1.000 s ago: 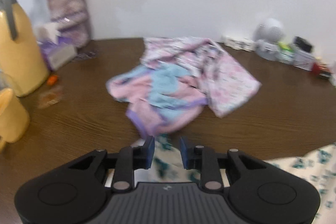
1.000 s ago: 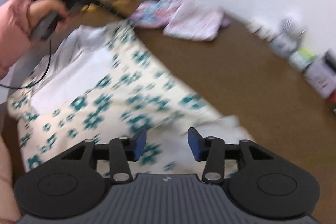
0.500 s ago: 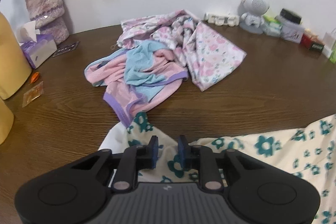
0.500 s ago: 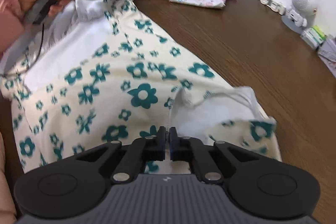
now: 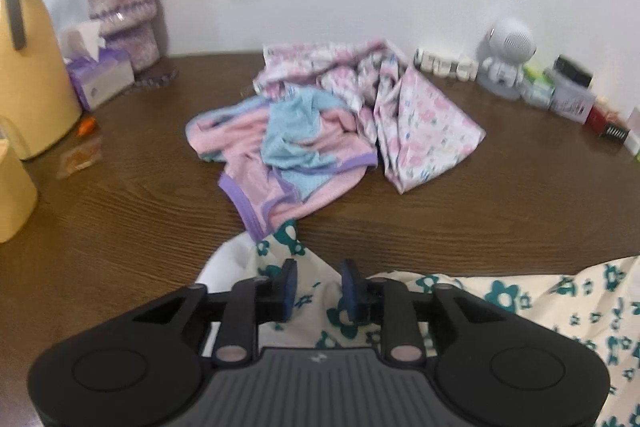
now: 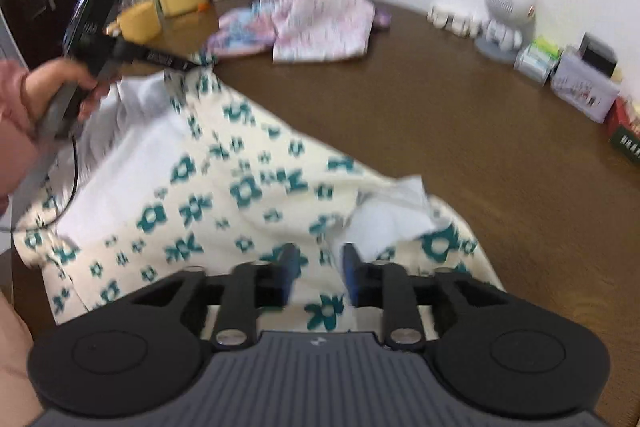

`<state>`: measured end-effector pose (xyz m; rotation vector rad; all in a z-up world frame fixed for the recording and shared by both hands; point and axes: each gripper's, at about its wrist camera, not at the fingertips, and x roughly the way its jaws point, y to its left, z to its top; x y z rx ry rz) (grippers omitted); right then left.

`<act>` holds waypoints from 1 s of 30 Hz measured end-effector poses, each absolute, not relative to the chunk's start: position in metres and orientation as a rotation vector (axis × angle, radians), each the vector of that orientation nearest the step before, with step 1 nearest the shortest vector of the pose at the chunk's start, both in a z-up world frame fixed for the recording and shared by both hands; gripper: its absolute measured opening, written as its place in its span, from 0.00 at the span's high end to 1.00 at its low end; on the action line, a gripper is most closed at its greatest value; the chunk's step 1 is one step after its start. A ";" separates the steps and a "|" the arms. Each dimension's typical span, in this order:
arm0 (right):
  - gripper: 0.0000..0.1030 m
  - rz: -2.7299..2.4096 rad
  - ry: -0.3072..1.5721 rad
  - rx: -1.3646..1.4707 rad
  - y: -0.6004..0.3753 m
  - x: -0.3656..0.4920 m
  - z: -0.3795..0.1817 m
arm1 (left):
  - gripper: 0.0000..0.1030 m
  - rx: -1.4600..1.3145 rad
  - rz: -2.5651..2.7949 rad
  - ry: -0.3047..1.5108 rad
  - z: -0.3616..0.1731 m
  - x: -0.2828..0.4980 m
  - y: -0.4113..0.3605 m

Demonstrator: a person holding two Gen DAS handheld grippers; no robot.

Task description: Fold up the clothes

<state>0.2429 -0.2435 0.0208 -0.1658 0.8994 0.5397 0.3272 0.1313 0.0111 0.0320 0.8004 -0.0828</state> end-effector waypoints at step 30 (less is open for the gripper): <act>0.03 0.323 0.670 -0.281 -0.269 0.047 0.010 | 0.10 0.184 -0.421 0.776 0.033 0.007 0.111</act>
